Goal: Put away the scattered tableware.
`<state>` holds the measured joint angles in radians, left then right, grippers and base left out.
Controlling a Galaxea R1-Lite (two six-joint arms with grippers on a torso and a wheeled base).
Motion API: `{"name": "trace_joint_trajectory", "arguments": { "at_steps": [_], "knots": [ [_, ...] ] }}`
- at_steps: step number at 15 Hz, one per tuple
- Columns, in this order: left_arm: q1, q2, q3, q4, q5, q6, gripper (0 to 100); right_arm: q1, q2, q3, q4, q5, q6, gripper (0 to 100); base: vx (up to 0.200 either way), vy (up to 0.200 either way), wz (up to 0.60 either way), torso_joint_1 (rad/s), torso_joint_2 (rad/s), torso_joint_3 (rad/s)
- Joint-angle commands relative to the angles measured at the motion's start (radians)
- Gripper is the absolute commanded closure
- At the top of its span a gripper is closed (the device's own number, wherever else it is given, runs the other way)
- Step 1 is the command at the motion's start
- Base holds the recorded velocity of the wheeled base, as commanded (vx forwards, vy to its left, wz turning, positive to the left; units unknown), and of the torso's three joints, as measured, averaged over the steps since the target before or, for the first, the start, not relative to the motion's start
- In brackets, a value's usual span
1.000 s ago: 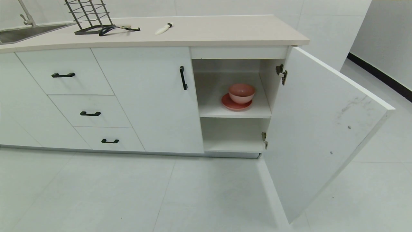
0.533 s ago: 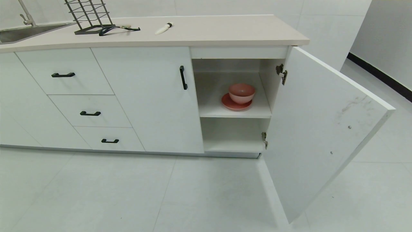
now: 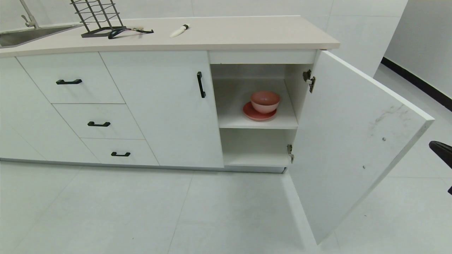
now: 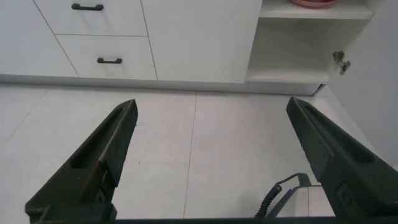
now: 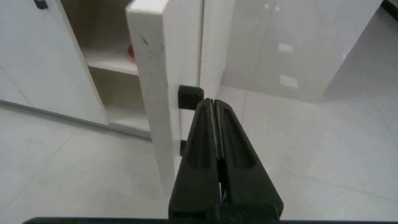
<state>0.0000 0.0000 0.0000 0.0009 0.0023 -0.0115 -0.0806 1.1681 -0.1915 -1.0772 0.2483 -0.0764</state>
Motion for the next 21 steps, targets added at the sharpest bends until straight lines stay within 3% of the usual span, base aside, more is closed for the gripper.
{"name": "trace_joint_trajectory", "arguments": {
  "at_steps": [1, 11, 16, 21],
  "knots": [
    [0.000, 0.000, 0.000, 0.001, 0.001, 0.002, 0, -0.005, 0.068, -0.003, -0.007, 0.000, 0.001, 100, 0.000, -0.200, 0.00, 0.007, 0.00, 0.002],
    [0.000, 0.000, 0.000, -0.001, 0.001, -0.008, 0, -0.001, 0.206, -0.117, -0.044, 0.006, -0.002, 100, 0.000, -0.020, 0.00, 0.000, 0.00, 0.000],
    [0.000, 0.000, 0.000, -0.001, 0.001, -0.012, 0, 0.002, 0.344, -0.183, -0.099, 0.086, -0.013, 100, 0.000, 0.000, 0.00, 0.000, 0.00, 0.000],
    [0.000, 0.000, 0.000, -0.001, 0.001, -0.013, 0, 0.045, 0.372, -0.166, -0.128, 0.118, -0.037, 100, 0.000, 0.000, 0.00, 0.000, 0.00, 0.000]
  ]
}}
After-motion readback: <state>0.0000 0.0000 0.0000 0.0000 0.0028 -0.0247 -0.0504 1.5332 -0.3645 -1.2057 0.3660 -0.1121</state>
